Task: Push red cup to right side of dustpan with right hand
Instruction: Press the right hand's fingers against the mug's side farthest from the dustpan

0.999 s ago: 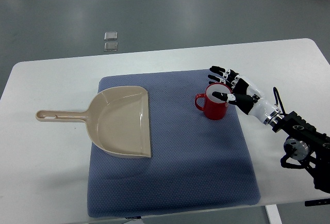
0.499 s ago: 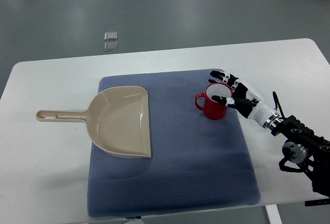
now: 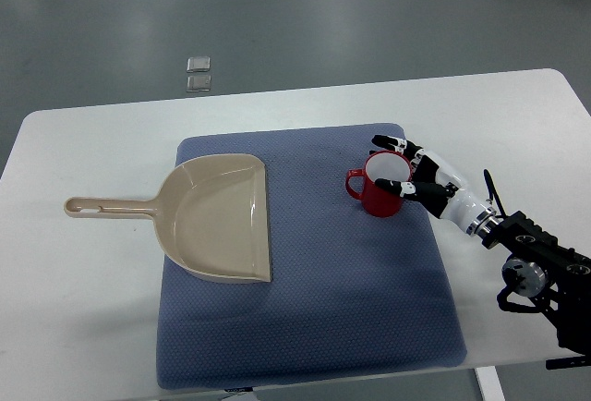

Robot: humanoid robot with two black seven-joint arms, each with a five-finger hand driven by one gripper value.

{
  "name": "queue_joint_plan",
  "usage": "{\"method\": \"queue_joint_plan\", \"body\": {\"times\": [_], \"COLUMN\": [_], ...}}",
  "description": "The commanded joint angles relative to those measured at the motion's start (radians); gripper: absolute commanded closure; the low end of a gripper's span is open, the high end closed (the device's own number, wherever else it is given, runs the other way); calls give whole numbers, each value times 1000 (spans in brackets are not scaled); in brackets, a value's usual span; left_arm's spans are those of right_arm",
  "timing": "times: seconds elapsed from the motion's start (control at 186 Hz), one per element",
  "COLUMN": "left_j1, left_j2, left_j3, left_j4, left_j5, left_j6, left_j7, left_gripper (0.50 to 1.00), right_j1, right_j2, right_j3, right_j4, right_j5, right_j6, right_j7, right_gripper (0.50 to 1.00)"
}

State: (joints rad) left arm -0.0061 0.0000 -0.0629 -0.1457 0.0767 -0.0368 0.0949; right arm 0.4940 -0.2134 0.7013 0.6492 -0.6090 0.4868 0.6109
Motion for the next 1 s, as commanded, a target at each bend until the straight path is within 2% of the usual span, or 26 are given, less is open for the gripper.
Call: {"method": "queue_joint_plan", "body": {"times": [0.0,0.725,0.994], "left_j1": [0,0,0], "left_j2": [0,0,0], "left_j3": [0,0,0], "left_j4": [0,0,0], "left_j5": [0,0,0], "left_j6": [0,0,0], "left_j7": [0,0,0], "left_gripper": [500,500,500], "right_j1": [1,15,28], "right_j2": [-1,-4,-21], "right_j3": [-3,-6,-2], "right_j4": [-10,-22,-17], "right_j5": [0,-23,-21], "right_j6": [1,9,58], "right_j7": [0,0,0], "right_gripper": [576,579,581]}}
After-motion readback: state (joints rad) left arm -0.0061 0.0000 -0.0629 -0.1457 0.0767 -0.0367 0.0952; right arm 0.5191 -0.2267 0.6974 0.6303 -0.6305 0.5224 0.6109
